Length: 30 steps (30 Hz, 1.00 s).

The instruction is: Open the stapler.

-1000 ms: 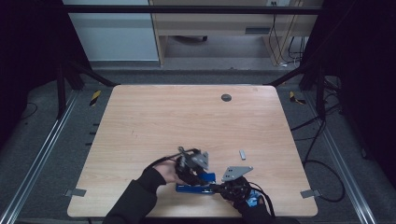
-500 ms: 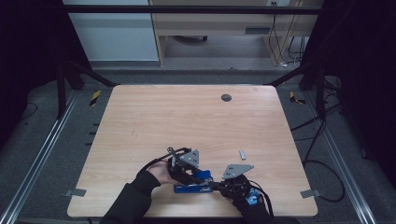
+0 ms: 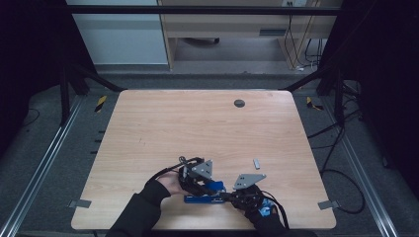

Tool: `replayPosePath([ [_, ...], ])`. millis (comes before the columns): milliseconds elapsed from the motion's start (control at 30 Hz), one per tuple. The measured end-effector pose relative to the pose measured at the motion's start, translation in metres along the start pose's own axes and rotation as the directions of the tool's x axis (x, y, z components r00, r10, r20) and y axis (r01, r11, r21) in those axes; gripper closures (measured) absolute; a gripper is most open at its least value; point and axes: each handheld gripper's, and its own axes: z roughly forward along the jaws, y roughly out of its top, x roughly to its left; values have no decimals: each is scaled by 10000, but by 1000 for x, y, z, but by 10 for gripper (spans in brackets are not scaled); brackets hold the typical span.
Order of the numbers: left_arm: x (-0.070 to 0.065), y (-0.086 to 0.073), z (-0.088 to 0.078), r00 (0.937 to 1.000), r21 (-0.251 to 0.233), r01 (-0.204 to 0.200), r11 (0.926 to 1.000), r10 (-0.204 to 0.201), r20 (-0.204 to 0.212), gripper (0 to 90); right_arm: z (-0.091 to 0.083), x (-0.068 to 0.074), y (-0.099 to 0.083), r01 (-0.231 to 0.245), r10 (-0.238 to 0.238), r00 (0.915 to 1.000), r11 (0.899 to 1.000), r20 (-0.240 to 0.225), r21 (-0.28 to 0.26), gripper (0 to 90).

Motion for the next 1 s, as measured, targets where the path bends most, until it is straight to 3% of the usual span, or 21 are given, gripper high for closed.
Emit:
replayPosePath([
  [467,-2,-6,-13,9998,-660,169,9977,-175,-93,656,0,1,-1,40,-39,10000,10000,22,-75,900],
  [900,-3,-9,-13,9992,-927,323,9952,-343,-201,655,0,1,1,112,-112,9999,9999,27,27,900],
  [967,-3,-10,-13,9992,-930,328,9951,-349,-209,655,-1,1,2,174,-174,9998,9998,-19,-52,900],
  [1000,-2,-10,-13,9992,-963,358,9947,-375,-159,655,-6,2,3,305,-311,9995,9983,-110,-498,900],
])
